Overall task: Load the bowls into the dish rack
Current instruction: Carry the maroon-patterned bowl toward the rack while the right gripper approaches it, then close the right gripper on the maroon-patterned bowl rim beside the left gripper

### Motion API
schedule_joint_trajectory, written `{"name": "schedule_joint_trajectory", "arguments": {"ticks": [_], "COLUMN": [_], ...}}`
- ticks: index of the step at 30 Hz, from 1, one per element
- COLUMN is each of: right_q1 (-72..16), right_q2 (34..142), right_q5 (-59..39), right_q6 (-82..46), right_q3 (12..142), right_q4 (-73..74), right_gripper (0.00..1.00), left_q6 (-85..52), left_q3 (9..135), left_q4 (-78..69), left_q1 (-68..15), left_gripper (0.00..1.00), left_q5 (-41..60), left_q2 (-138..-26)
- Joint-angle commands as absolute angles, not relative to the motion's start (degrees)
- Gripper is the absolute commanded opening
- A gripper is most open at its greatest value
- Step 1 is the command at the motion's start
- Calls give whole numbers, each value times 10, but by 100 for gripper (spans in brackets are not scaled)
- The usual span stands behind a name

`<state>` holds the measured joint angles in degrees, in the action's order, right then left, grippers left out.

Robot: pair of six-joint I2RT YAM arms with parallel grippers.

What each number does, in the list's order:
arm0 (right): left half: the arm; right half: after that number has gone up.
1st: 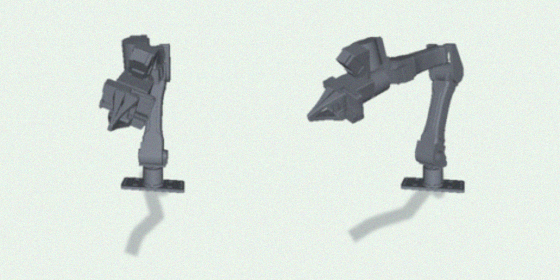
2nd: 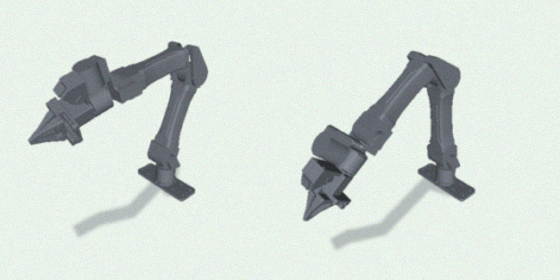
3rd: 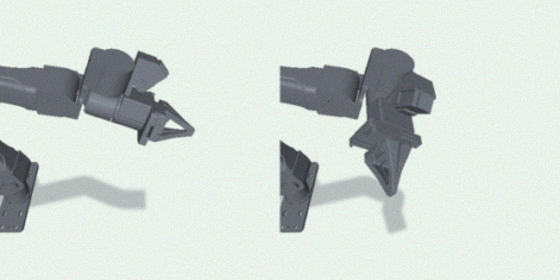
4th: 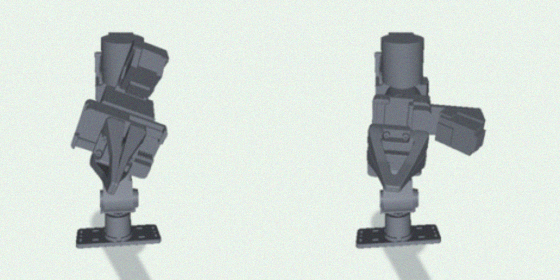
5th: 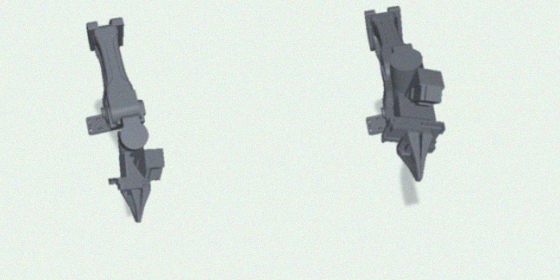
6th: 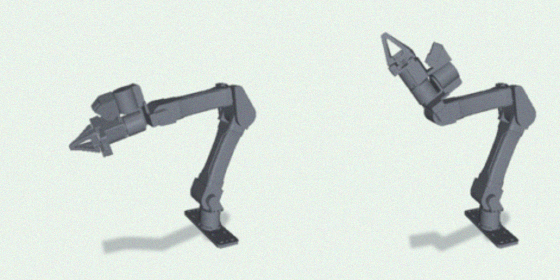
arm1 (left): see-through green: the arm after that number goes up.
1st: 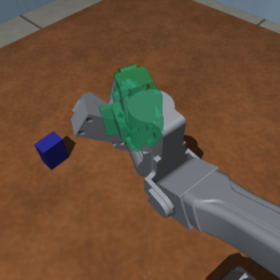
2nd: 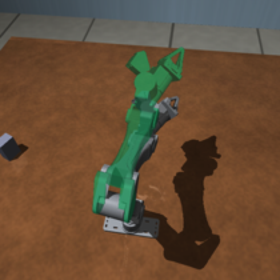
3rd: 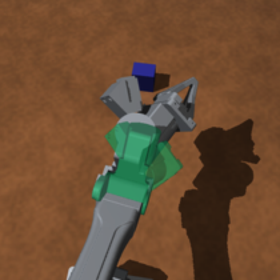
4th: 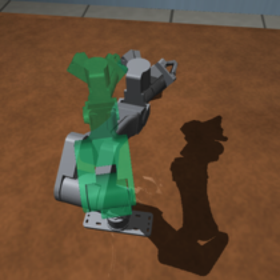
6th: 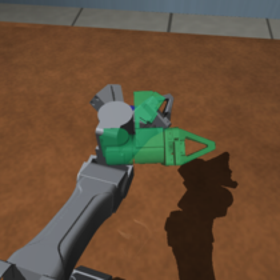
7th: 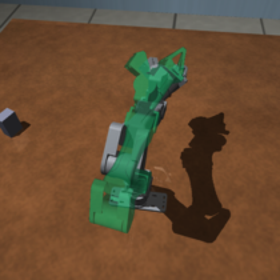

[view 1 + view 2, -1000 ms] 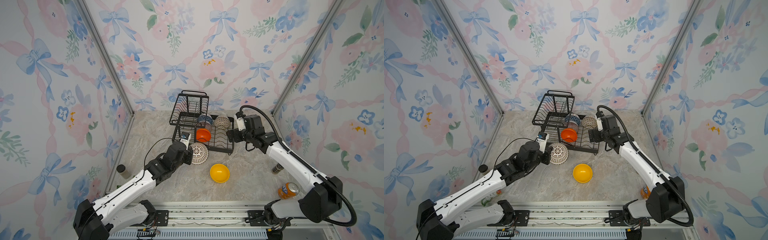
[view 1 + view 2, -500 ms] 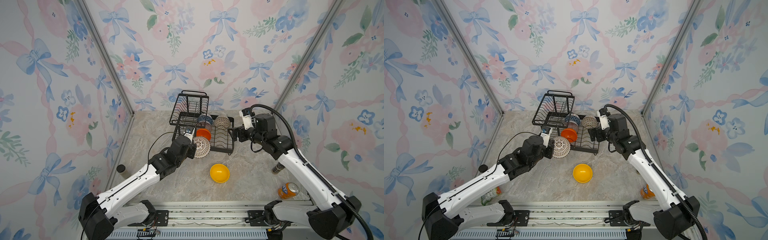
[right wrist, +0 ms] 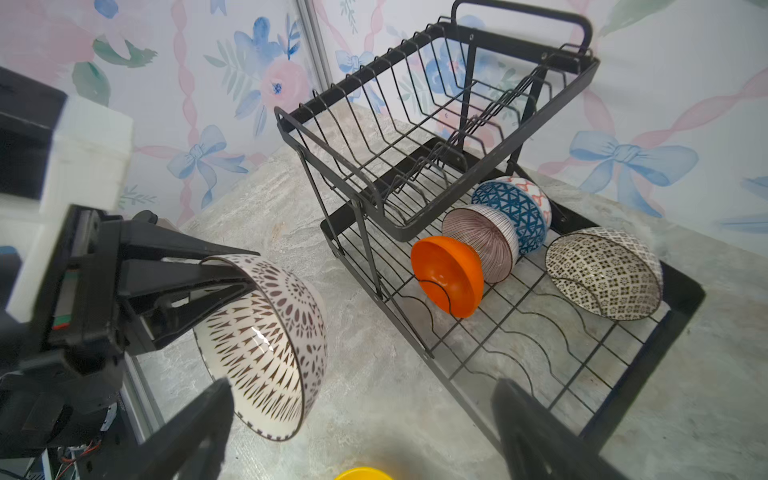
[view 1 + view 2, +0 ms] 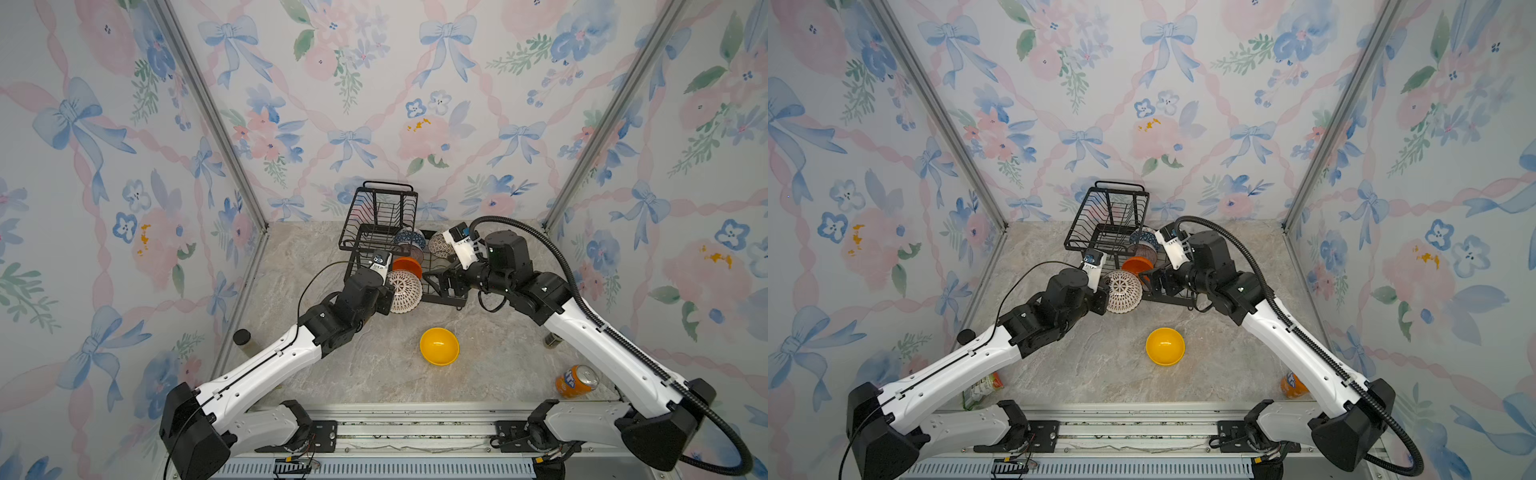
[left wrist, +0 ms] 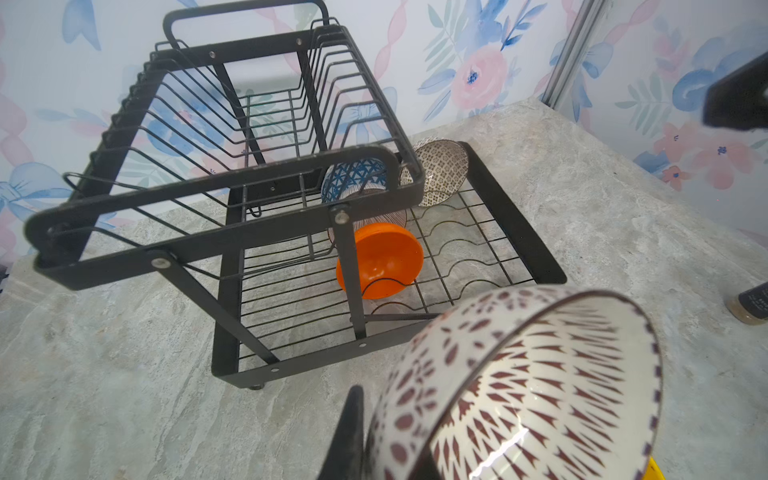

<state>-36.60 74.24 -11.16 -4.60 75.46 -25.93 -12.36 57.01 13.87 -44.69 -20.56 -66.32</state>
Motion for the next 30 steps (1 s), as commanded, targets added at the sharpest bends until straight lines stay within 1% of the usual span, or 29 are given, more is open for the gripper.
{"name": "schedule_joint_trajectory", "arguments": {"ticks": [1, 7, 14, 23, 26, 30], "right_q1": [-378, -393, -397, -401, -401, -400], "right_q2": [764, 804, 834, 857, 860, 863], "right_q5": [-124, -126, -135, -139, -139, -140], "right_q6": [-66, -81, -90, -93, -92, -91], "right_q3": [766, 767, 776, 782, 785, 787], "right_q4": [-246, -230, -222, -224, -223, -223], "right_gripper": [97, 90, 73, 57, 50, 35], "left_q6": [-120, -123, -124, -118, -117, -116], "left_q3": [591, 589, 587, 590, 592, 595], "left_q4": [112, 111, 104, 90, 87, 85], "left_q1": [-452, -454, -454, -454, -454, -454], "left_gripper": [0, 0, 0, 0, 0, 0], "left_q5": [-202, -199, -194, -184, -182, -176], "left_q2": [-654, -658, -657, -663, -666, -669]}}
